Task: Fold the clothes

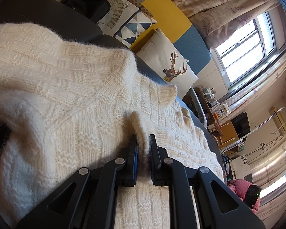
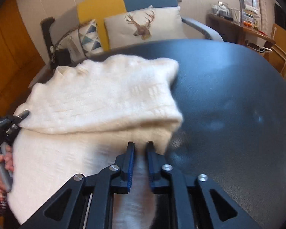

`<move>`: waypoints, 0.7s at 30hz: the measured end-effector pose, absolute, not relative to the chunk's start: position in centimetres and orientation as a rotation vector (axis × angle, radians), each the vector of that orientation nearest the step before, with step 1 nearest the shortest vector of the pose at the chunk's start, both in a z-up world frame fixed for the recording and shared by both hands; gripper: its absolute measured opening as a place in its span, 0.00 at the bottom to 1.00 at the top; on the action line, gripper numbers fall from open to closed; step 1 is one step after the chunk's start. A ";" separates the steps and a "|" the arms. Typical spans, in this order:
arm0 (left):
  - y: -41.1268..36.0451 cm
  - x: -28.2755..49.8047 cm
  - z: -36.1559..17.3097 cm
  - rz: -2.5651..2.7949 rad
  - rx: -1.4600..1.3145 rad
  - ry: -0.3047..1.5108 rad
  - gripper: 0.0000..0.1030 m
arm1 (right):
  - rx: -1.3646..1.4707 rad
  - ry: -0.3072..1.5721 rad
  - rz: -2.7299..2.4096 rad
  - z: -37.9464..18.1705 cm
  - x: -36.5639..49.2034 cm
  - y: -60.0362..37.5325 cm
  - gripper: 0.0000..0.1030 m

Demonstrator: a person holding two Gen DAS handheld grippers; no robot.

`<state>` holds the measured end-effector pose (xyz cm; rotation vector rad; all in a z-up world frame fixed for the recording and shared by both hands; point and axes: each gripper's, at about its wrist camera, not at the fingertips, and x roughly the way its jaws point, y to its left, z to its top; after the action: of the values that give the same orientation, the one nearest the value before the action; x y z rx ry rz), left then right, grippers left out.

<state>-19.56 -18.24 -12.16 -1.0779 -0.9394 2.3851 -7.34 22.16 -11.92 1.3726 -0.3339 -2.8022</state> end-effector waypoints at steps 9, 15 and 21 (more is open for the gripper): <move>-18.1 -19.5 -12.1 2.381 -1.078 -0.939 0.12 | 1.210 -0.684 -2.789 -10.3 -4.3 26.7 0.17; -18.3 -19.5 -12.3 2.378 -1.078 -0.938 0.12 | 1.211 -0.586 -2.753 -9.9 -3.5 24.5 0.12; -18.4 -19.6 -12.3 2.376 -1.079 -0.935 0.12 | 1.333 -0.409 -2.733 -12.5 -3.7 22.8 0.05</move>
<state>-19.57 -18.38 -12.30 -1.0788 -0.9353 2.3761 -3.69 22.84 -12.47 1.3326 -0.4094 -2.7328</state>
